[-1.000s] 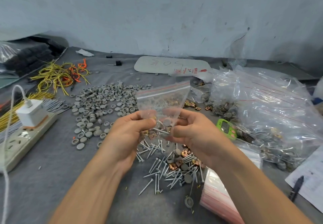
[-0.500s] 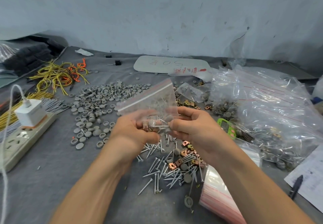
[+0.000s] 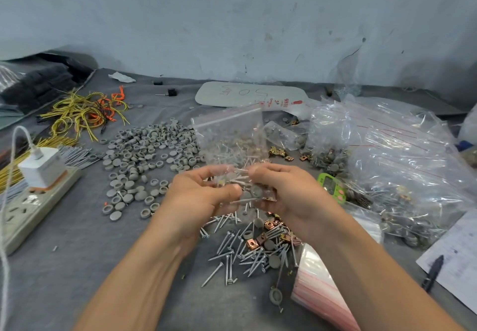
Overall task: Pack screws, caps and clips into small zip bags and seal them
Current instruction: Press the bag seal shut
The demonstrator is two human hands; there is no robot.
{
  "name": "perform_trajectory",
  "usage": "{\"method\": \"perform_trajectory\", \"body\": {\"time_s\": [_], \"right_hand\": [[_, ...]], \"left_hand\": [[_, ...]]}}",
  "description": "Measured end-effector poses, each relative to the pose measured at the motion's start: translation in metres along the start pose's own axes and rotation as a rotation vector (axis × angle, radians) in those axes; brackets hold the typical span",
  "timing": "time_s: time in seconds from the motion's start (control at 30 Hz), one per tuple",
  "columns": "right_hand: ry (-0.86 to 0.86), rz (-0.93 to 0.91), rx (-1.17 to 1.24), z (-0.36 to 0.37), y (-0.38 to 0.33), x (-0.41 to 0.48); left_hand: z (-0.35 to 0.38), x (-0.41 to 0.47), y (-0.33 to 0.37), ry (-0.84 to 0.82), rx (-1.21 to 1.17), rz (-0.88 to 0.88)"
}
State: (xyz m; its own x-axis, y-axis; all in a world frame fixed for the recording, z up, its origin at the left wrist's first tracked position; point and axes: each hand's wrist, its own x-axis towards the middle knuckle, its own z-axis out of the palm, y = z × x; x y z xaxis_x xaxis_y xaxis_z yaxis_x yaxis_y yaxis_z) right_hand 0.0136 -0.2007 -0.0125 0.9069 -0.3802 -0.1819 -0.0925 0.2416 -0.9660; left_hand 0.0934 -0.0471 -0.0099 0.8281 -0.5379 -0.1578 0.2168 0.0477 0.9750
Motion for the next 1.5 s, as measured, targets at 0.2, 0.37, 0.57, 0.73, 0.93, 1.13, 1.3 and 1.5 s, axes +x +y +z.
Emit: {"method": "perform_trajectory", "body": {"time_s": [0.2, 0.37, 0.57, 0.73, 0.93, 1.13, 1.3, 1.5], "right_hand": [[-0.05, 0.007, 0.033, -0.002, 0.001, -0.003], [0.02, -0.053, -0.067, -0.006, 0.0, -0.005], [0.247, -0.127, -0.257, 0.006, 0.009, -0.002], [-0.035, -0.036, 0.093, 0.024, 0.014, -0.005], [0.128, -0.036, 0.104, -0.002, 0.006, -0.003], [0.191, -0.1, -0.264, -0.028, 0.003, -0.034], [0.357, -0.106, -0.485, -0.079, -0.005, -0.069], [0.594, -0.113, -0.54, -0.152, -0.024, -0.109]], "left_hand": [[-0.003, 0.002, -0.001, 0.027, -0.025, -0.036], [-0.004, -0.001, -0.001, -0.129, -0.042, -0.023], [0.003, -0.001, -0.006, 0.471, 0.597, 0.314], [0.017, -0.018, -0.008, 0.148, 0.834, 0.431], [0.013, -0.002, -0.008, 0.235, 0.54, 0.312], [0.037, 0.0, -0.014, -0.087, 0.274, 0.124], [0.097, -0.009, -0.037, -0.091, 0.423, 0.207], [0.179, -0.012, -0.044, -0.213, 0.352, 0.173]]}}
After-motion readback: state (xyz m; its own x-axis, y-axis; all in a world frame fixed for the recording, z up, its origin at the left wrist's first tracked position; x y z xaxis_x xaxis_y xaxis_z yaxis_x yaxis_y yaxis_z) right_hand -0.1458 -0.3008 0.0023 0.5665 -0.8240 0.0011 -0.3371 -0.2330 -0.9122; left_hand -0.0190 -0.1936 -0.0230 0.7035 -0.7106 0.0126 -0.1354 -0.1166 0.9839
